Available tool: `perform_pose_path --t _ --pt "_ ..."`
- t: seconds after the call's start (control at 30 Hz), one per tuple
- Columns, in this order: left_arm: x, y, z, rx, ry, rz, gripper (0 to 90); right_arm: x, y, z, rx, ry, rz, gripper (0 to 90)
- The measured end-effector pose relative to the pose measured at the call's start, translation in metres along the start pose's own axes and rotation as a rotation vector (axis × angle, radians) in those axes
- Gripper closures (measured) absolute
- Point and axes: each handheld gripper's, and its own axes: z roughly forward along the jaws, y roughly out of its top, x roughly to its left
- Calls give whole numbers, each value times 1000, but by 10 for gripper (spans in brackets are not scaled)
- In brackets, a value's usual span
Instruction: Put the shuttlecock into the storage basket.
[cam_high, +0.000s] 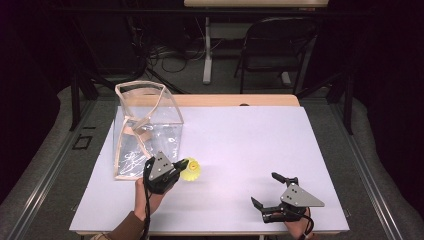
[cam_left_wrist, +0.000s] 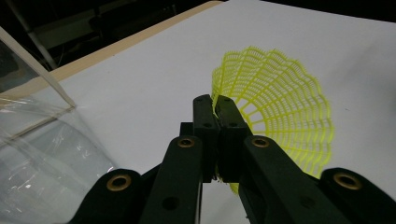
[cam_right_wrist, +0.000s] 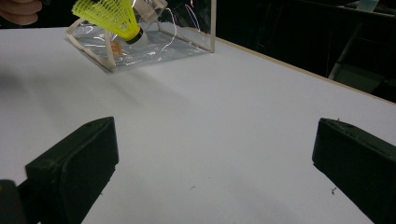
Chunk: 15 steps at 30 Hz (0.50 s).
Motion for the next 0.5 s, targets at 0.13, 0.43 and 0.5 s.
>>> perform_pose_path --t 0.13,0.43,0.5 --pt "3 3 1 2 -2 2 889 0 0 0 -3 1 -1 0" --pt "7 7 1 -1 -2 -3 889 0 0 0 -1 0 -2 0" --pt "8 8 1 -1 -3 -3 889 1 0 0 -1 0 -3 0"
